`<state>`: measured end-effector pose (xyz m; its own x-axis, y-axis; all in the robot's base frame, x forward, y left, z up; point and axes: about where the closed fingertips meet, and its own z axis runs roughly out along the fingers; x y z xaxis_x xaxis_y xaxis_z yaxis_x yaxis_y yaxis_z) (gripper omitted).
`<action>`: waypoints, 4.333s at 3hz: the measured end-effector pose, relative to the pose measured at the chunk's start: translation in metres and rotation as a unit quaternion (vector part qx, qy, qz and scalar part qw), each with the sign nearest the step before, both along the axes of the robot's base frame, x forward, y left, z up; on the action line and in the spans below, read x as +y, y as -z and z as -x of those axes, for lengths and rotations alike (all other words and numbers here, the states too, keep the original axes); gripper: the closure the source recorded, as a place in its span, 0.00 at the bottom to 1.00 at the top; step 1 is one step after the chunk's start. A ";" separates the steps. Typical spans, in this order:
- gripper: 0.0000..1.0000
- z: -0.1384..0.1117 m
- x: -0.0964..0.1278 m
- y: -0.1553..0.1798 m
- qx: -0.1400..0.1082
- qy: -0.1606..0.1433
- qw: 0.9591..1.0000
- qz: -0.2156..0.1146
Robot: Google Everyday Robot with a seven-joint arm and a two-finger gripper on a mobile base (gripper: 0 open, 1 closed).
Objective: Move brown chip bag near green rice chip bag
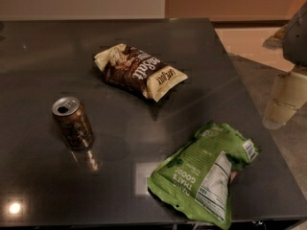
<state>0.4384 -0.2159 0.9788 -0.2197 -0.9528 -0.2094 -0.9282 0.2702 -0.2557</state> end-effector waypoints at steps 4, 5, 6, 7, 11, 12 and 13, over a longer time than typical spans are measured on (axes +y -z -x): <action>0.00 -0.085 0.065 0.021 0.010 0.000 1.000 -0.019; 0.00 -0.115 0.098 0.039 0.021 0.007 0.999 -0.029; 0.00 -0.142 0.132 0.060 0.037 0.012 0.998 -0.038; 0.00 -0.167 0.167 0.079 0.057 0.014 0.997 -0.051; 0.18 -0.195 0.221 0.123 0.103 0.053 0.993 -0.037; 0.41 -0.191 0.220 0.121 0.099 0.048 0.993 -0.034; 0.65 -0.179 0.216 0.109 0.090 0.034 0.995 -0.035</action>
Offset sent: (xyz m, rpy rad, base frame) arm 0.0553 0.0318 -0.0093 0.0411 -0.0024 0.0040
